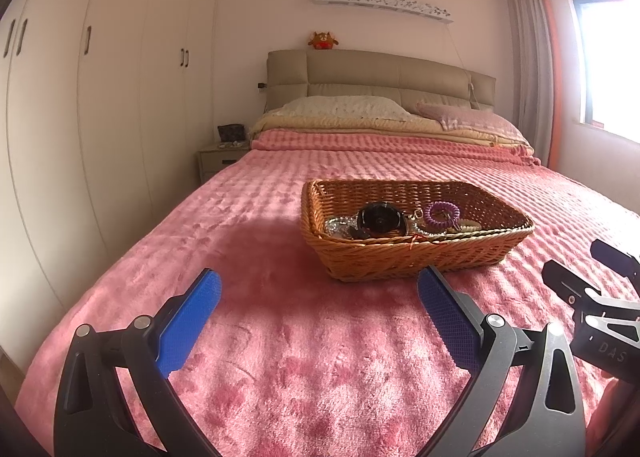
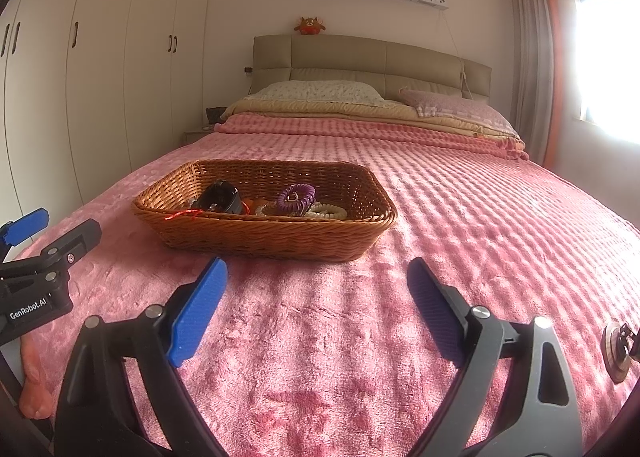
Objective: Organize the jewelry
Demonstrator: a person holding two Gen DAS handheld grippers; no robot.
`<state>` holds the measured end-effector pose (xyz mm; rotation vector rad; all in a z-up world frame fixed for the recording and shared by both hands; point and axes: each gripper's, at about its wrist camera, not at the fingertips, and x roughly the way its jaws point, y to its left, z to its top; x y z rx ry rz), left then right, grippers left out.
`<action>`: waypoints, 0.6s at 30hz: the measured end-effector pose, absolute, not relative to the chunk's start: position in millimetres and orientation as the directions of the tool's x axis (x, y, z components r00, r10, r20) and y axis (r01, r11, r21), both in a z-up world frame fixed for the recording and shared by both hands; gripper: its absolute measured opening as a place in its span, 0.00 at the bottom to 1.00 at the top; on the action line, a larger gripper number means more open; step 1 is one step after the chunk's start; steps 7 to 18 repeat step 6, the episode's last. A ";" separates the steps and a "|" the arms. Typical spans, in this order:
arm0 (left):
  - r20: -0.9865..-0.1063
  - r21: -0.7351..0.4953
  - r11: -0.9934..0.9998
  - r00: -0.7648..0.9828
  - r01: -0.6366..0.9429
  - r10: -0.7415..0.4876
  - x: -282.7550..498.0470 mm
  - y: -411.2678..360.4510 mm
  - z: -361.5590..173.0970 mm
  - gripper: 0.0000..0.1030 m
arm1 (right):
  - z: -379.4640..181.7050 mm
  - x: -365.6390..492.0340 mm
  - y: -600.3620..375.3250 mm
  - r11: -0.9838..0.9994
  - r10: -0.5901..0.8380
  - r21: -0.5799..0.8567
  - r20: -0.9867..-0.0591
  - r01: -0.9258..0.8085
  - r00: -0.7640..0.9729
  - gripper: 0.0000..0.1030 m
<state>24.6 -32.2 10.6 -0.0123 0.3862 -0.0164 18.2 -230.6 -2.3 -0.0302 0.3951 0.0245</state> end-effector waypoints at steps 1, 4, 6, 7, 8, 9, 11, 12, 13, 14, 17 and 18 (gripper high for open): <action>-0.382 -0.023 1.000 0.924 0.016 -0.024 25.4 -30.7 10.7 0.93 | -2.3 18.7 -230.3 0.999 0.017 -0.025 -0.386 -0.029 0.923 0.85; -0.397 -0.037 0.999 0.917 0.029 -0.041 27.8 -29.1 9.6 0.93 | -2.0 18.7 -230.6 0.999 0.017 -0.024 -0.386 -0.029 0.922 0.85; -0.399 -0.033 0.999 0.916 0.032 -0.043 28.1 -29.8 9.3 0.93 | -1.7 19.0 -230.8 0.999 0.018 -0.024 -0.386 -0.030 0.922 0.85; -0.399 -0.033 0.999 0.916 0.032 -0.043 28.1 -29.8 9.3 0.93 | -1.7 19.0 -230.8 0.999 0.018 -0.024 -0.386 -0.030 0.922 0.85; -0.399 -0.033 0.999 0.916 0.032 -0.043 28.1 -29.8 9.3 0.93 | -1.7 19.0 -230.8 0.999 0.018 -0.024 -0.386 -0.030 0.922 0.85; -0.399 -0.033 0.999 0.916 0.032 -0.043 28.1 -29.8 9.3 0.93 | -1.7 19.0 -230.8 0.999 0.018 -0.024 -0.386 -0.030 0.922 0.85; -0.399 -0.033 0.999 0.916 0.032 -0.043 28.1 -29.8 9.3 0.93 | -1.7 19.0 -230.8 0.999 0.018 -0.024 -0.386 -0.030 0.922 0.85; -0.399 -0.033 0.999 0.916 0.032 -0.043 28.1 -29.8 9.3 0.93 | -1.7 19.0 -230.8 0.999 0.018 -0.024 -0.386 -0.030 0.922 0.85; -0.399 -0.033 0.999 0.916 0.032 -0.043 28.1 -29.8 9.3 0.93 | -1.7 19.0 -230.8 0.999 0.018 -0.024 -0.386 -0.030 0.922 0.85; -0.399 -0.033 0.999 0.916 0.032 -0.043 28.1 -29.8 9.3 0.93 | -1.7 19.0 -230.8 0.999 0.018 -0.024 -0.386 -0.030 0.922 0.85; -0.399 -0.033 0.999 0.916 0.032 -0.043 28.1 -29.8 9.3 0.93 | -1.7 19.0 -230.8 0.999 0.018 -0.024 -0.386 -0.030 0.922 0.85; -0.399 -0.033 0.999 0.916 0.032 -0.043 28.1 -29.8 9.3 0.93 | -1.7 19.0 -230.8 0.999 0.018 -0.024 -0.386 -0.030 0.922 0.85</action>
